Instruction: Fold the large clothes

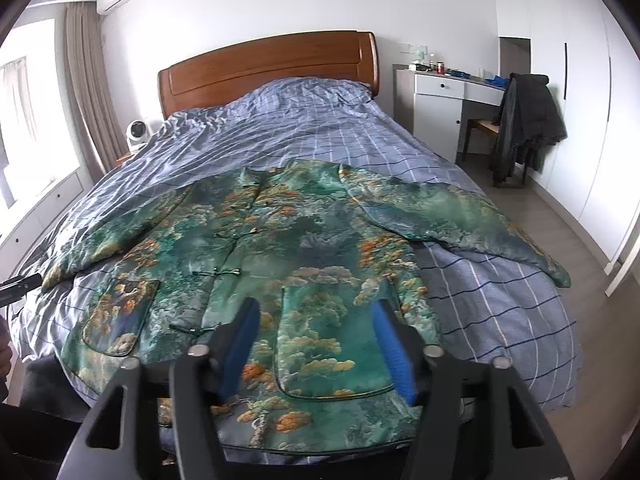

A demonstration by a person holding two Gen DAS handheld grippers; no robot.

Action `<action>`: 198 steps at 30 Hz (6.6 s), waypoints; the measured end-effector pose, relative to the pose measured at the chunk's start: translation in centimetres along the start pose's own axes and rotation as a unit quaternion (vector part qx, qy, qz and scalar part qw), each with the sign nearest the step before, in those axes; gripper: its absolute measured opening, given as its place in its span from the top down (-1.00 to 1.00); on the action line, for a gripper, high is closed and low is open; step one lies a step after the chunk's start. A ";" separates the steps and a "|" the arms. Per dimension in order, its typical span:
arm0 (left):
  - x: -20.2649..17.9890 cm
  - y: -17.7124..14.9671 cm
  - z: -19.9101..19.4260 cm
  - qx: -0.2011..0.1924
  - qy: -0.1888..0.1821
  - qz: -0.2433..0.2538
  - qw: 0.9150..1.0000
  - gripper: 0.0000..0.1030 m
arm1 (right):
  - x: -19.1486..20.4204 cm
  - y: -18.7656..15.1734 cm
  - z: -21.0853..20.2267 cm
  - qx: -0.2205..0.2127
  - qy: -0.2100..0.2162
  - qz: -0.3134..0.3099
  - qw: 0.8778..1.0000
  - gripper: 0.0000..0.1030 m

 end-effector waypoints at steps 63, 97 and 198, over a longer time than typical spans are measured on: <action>-6.7 0.0 -3.1 -0.003 0.000 0.082 0.997 -0.94 | -39.7 -0.6 -3.2 -0.149 0.029 0.504 0.850 -0.80; -5.3 -1.8 -1.8 0.033 0.010 0.052 0.998 -0.94 | -10.8 14.7 14.7 -0.016 0.090 0.033 0.995 0.84; -18.4 -1.2 5.8 0.079 -0.076 0.147 0.983 -0.53 | -4.1 2.2 13.3 0.147 0.054 -0.027 0.987 -0.43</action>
Point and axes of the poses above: each gripper's, at about its wrist camera, not at the fingertips, and z roughly the way its jaws point, x to its left, y to its top, the point moved 10 cm from there along z, roughly the way its jaws point, and after that the axes turned 15 degrees about y, right-handed, at the moved point
